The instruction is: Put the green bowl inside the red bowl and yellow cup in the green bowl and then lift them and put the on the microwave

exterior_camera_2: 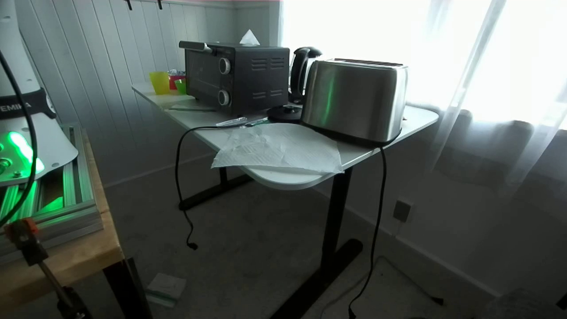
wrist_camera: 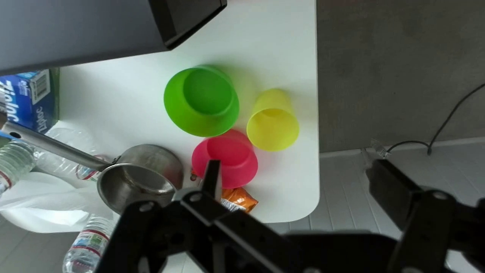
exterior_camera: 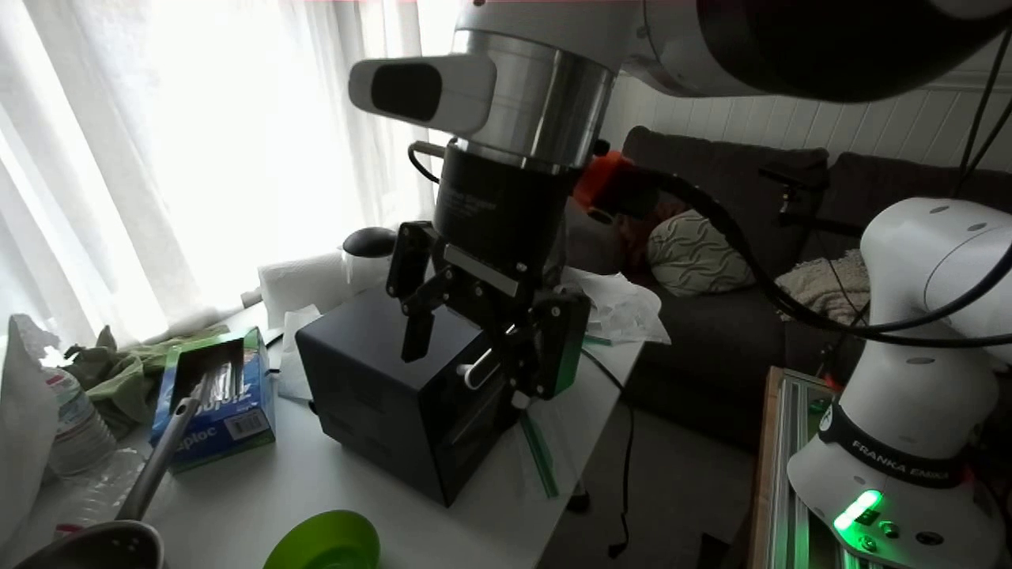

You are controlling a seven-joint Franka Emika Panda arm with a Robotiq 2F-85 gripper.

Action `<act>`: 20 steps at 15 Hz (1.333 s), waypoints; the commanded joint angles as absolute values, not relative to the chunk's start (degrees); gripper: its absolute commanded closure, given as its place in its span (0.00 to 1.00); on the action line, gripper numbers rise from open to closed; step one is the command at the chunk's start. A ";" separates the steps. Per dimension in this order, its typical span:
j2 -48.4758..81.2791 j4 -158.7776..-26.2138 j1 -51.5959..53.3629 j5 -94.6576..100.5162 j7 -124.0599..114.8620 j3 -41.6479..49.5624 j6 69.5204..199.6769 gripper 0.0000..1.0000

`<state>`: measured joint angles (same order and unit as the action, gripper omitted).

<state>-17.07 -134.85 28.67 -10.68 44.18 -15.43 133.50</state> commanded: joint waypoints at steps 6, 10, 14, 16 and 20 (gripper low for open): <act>-9.52 -135.59 27.75 -2.05 38.62 -20.45 142.91 0.00; -4.08 -134.17 27.27 2.67 37.08 -21.37 144.46 0.00; 0.63 -132.46 26.43 5.13 37.57 -21.57 145.79 0.00; 2.19 -131.60 25.99 4.33 38.22 -21.61 146.20 0.00; 1.18 -132.99 25.50 3.41 38.41 -21.97 145.57 0.00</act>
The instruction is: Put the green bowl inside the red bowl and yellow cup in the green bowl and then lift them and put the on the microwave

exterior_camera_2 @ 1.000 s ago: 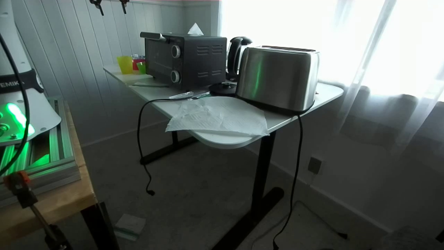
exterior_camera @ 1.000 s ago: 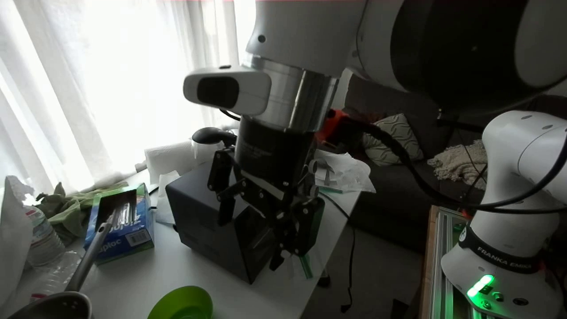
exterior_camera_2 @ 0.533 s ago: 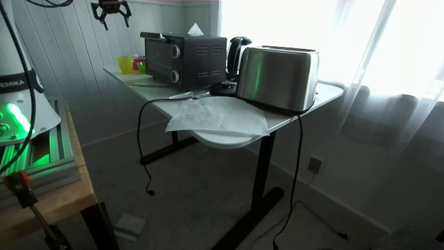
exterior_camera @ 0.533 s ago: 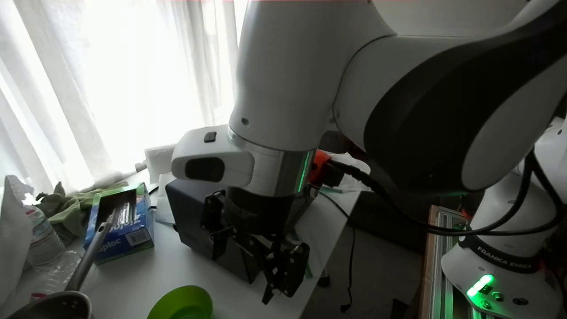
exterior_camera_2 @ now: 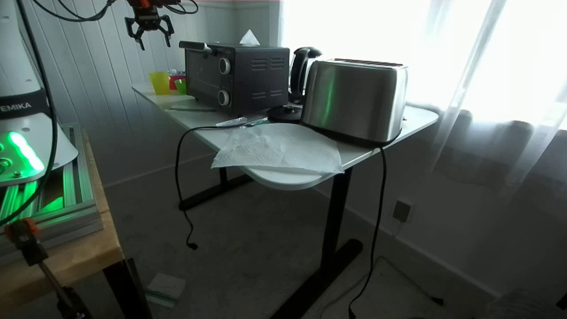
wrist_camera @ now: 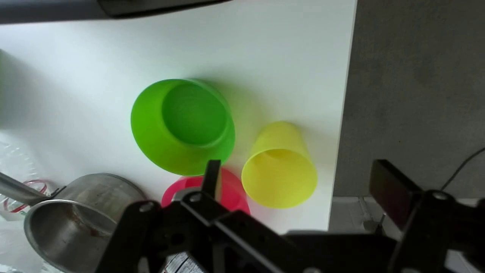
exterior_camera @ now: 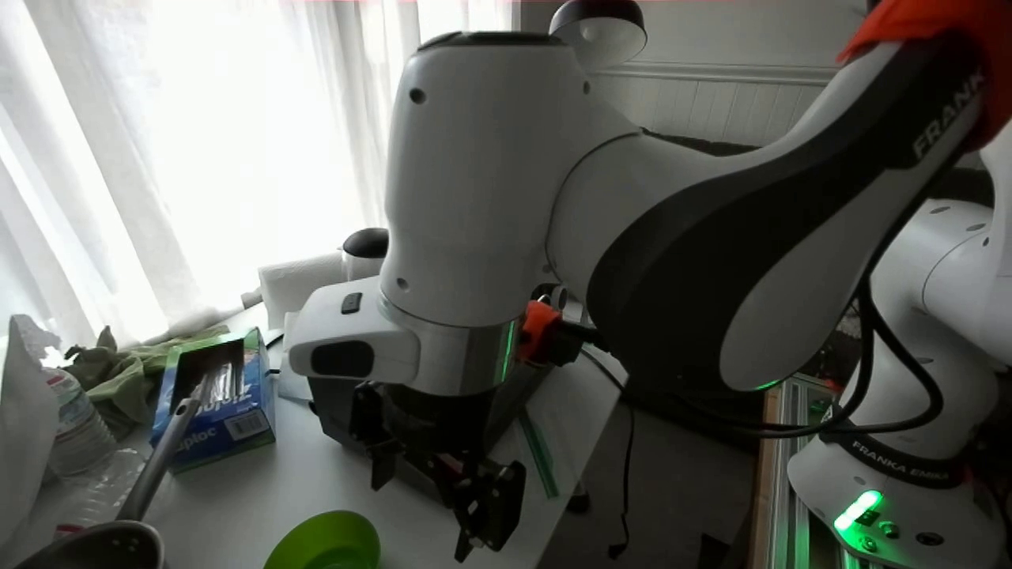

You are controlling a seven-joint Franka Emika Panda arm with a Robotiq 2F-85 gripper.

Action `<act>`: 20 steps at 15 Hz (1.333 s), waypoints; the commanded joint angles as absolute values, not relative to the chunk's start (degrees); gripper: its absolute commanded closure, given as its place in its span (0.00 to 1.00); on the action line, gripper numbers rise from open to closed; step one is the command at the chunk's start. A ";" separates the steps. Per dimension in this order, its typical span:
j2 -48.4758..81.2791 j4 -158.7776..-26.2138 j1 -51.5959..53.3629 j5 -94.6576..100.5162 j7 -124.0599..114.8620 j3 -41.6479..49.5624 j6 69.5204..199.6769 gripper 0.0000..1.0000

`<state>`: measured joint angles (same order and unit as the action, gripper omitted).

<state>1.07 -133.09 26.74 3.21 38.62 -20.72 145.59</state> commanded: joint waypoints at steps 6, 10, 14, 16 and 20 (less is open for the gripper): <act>5.92 -129.40 25.87 10.01 37.64 -22.76 144.11 0.00; 11.85 -125.64 26.17 16.41 37.51 -22.95 144.74 0.00; 17.37 -121.68 26.69 21.33 36.99 -22.40 143.66 0.00; 19.96 -119.91 26.92 23.15 37.44 -22.12 143.28 0.00; 23.93 -117.11 27.51 26.82 37.55 -21.24 142.70 0.00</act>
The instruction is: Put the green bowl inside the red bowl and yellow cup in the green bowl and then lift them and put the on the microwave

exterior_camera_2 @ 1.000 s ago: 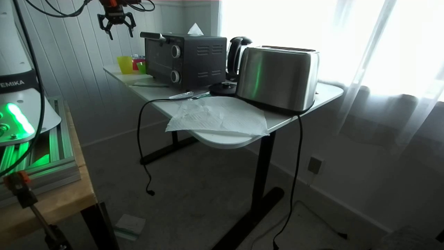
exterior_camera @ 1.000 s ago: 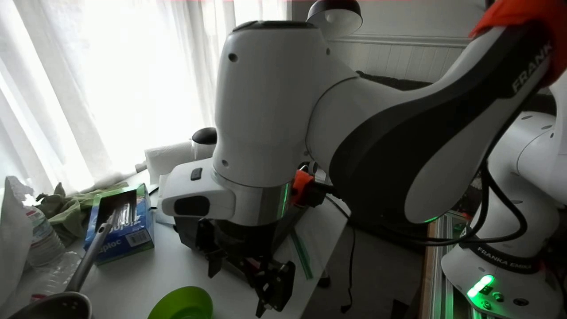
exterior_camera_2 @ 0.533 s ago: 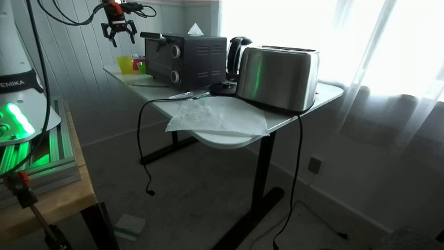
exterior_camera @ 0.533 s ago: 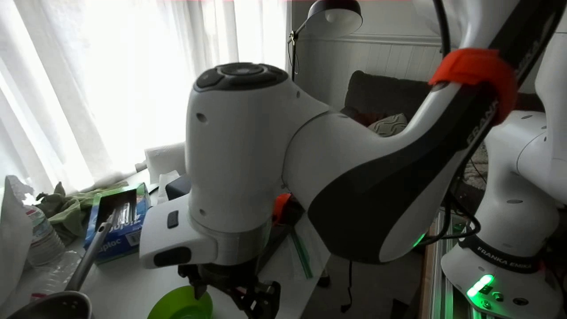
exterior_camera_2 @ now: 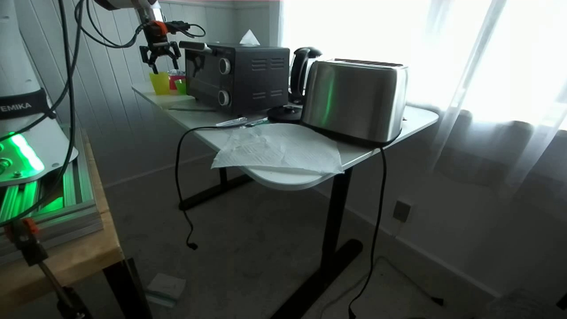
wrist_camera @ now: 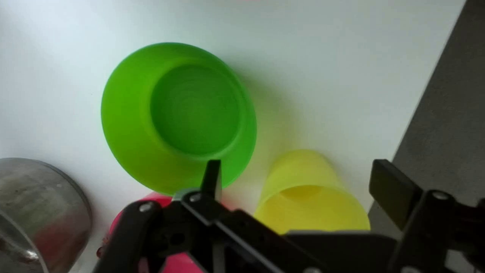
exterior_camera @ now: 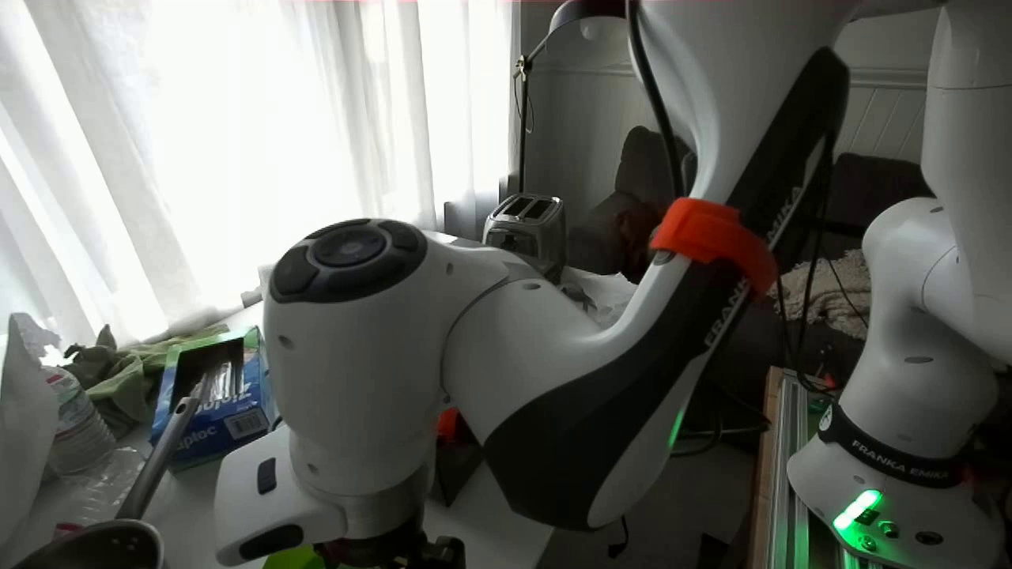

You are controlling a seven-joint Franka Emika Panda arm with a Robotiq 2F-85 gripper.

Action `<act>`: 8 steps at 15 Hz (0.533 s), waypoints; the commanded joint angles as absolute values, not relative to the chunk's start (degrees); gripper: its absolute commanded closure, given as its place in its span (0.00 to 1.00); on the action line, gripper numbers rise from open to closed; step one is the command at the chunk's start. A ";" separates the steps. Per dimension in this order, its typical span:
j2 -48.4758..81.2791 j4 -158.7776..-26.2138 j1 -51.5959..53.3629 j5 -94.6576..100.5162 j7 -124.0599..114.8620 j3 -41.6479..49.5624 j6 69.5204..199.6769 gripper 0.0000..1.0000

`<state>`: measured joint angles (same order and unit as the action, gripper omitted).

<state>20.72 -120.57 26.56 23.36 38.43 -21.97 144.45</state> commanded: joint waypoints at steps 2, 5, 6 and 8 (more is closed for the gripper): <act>25.40 -116.05 27.77 28.47 37.01 -20.50 142.53 0.00; 26.94 -114.73 27.95 30.11 36.15 -19.35 142.18 0.00; 27.36 -114.41 27.91 30.38 35.99 -18.99 141.80 0.00; 28.38 -113.88 27.61 30.36 36.20 -18.72 141.70 0.00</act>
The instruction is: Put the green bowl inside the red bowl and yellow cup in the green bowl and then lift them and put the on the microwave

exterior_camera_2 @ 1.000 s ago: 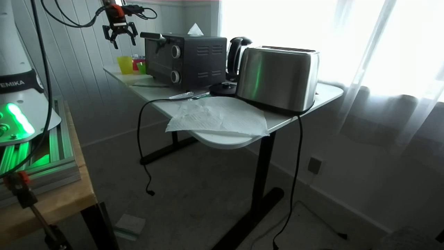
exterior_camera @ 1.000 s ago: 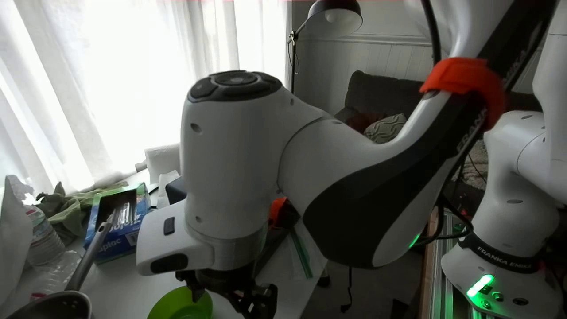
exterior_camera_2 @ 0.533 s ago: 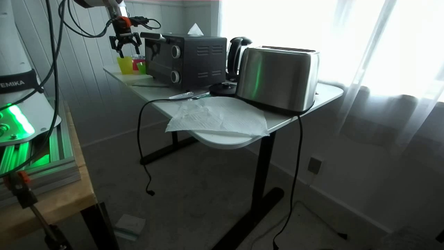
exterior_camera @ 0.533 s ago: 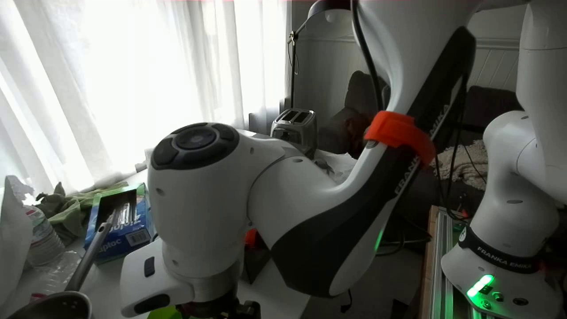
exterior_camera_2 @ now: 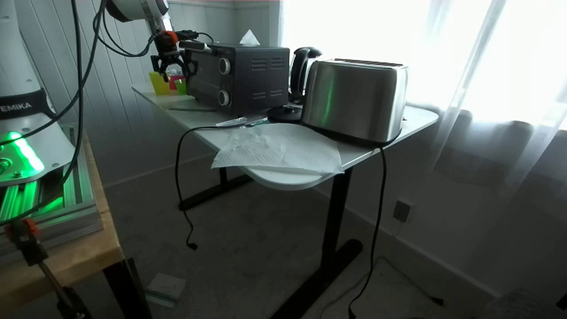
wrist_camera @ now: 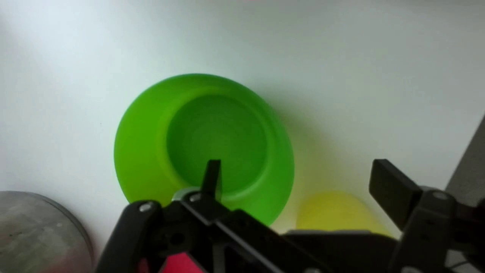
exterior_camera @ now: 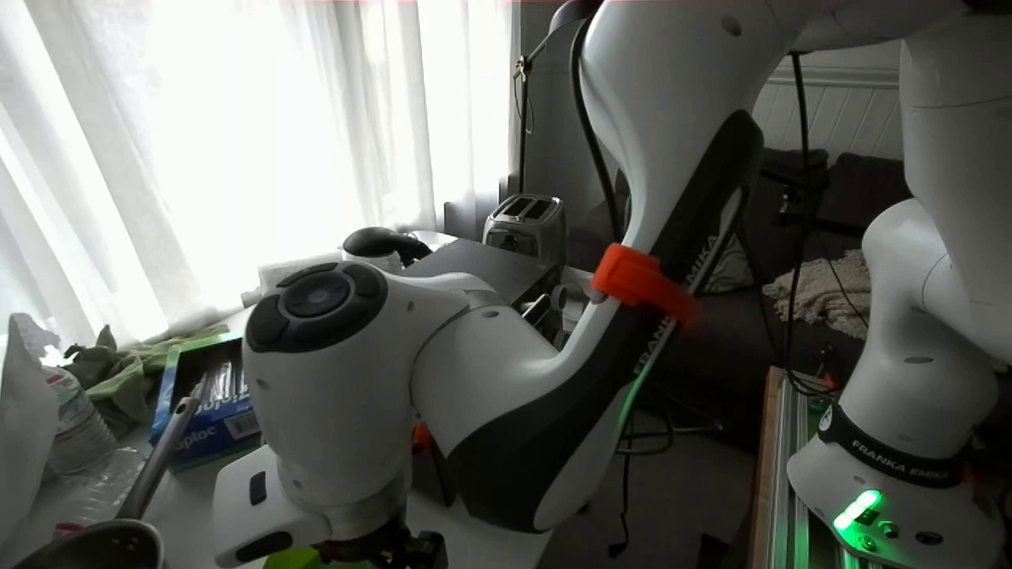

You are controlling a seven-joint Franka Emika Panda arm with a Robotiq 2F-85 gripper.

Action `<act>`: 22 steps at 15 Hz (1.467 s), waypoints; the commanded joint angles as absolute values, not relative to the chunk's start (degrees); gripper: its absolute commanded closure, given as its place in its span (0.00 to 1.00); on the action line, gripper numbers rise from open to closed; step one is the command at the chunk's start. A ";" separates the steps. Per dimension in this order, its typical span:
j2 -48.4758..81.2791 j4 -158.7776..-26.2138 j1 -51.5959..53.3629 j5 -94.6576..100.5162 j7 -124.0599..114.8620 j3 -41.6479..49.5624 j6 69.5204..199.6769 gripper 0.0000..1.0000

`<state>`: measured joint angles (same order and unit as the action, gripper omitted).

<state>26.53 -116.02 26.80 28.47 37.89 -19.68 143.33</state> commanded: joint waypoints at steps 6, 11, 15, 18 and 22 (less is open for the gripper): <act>30.78 -113.19 27.05 29.45 37.26 -18.98 143.42 0.26; 31.26 -113.71 26.76 29.17 37.22 -19.01 144.10 0.62; 31.38 -114.00 26.51 28.89 37.12 -19.11 144.69 0.90; 30.53 -114.36 26.65 29.25 36.21 -18.71 144.83 1.00; 28.27 -114.86 26.82 29.86 34.83 -18.34 144.76 1.00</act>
